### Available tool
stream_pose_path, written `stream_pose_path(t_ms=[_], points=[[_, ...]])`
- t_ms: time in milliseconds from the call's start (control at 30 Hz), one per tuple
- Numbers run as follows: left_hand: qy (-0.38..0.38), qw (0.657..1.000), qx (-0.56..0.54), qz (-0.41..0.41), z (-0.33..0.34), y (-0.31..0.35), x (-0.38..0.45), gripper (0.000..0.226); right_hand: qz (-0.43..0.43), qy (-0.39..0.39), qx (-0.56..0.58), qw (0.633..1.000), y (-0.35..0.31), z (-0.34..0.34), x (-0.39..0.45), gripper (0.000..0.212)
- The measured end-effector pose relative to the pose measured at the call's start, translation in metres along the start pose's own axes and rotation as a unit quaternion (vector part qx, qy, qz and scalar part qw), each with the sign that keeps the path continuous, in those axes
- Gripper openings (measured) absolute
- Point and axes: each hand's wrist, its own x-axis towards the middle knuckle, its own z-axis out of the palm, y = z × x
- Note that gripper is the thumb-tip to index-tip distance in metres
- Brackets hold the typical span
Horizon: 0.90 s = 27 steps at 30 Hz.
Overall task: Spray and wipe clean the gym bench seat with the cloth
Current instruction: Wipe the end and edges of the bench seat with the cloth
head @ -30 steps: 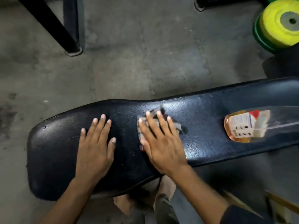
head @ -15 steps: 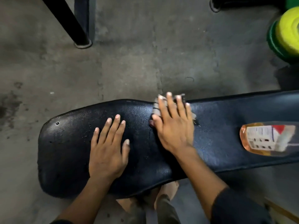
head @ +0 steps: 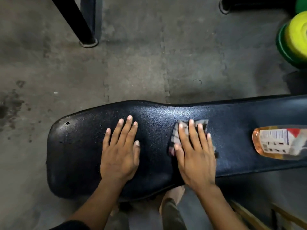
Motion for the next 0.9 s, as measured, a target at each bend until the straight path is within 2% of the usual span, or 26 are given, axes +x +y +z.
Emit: stream_pose_path(t_ms=[167,333,400,467,567,700,767,900], points=[[-0.002,0.997,-0.071,-0.009,-0.006,-0.001,0.001,0.056,0.042,0.025,0.016,0.999,-0.069,0.003,0.06,0.065],[0.022,0.953,-0.297,-0.044,-0.021,-0.024,-0.001,0.054,-0.046,0.014,0.014,0.999,-0.128,0.029,-0.006,0.064],[0.02,0.959,-0.28,-0.041,-0.029,-0.051,-0.01,0.052,-0.076,-0.006,0.012,0.997,-0.132,0.037,-0.057,0.067],[0.003,0.976,-0.217,-0.03,-0.037,-0.084,-0.021,0.053,-0.089,-0.019,-0.008,0.996,-0.121,0.039,-0.102,0.064],[-0.024,0.995,-0.101,0.004,-0.048,-0.138,-0.033,0.057,-0.029,-0.03,-0.03,0.999,-0.102,0.03,-0.123,0.063],[-0.011,0.997,-0.071,-0.002,-0.051,-0.169,-0.035,0.06,0.103,-0.011,-0.028,0.994,-0.101,0.017,-0.067,0.067],[0.004,0.997,-0.071,-0.001,-0.047,-0.169,-0.037,0.06,0.137,0.006,-0.016,0.99,-0.118,0.014,-0.022,0.067],[0.018,0.997,-0.081,-0.001,-0.038,-0.171,-0.038,0.059,0.075,0.008,-0.028,0.997,-0.176,0.024,0.024,0.068]])
